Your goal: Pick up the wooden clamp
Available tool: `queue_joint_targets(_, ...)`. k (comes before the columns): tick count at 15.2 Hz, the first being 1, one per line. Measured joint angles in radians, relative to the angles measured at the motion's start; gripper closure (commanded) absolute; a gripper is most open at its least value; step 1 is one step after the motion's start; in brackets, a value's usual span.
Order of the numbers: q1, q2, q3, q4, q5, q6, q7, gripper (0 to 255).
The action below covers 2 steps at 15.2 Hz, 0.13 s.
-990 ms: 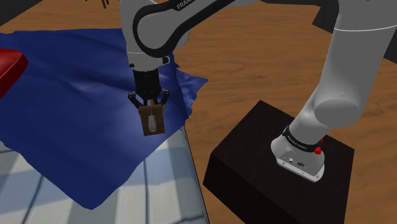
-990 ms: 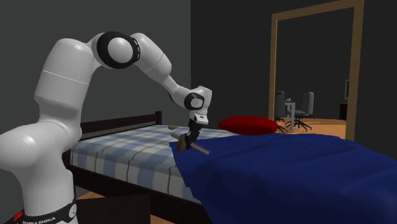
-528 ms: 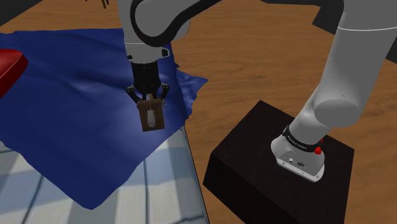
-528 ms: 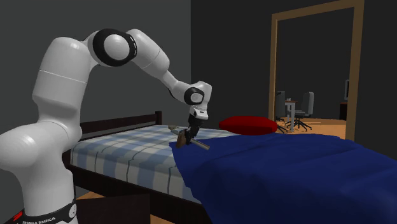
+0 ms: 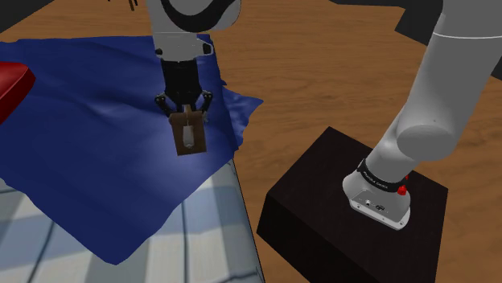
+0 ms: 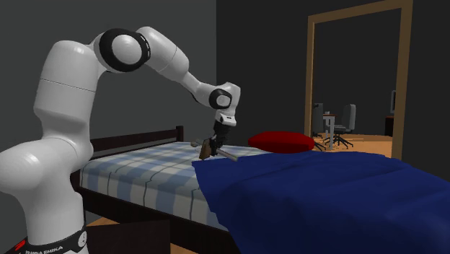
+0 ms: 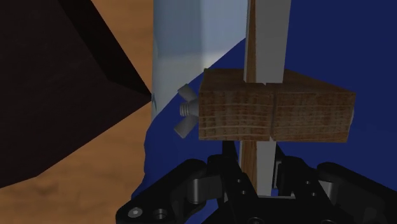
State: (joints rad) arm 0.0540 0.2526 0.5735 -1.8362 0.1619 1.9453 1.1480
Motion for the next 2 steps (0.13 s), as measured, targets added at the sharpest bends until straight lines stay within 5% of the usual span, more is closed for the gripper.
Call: queue_joint_targets(2, -0.001, -0.009, 0.002, 0.012, 0.004, -0.019, 0.003, 255)
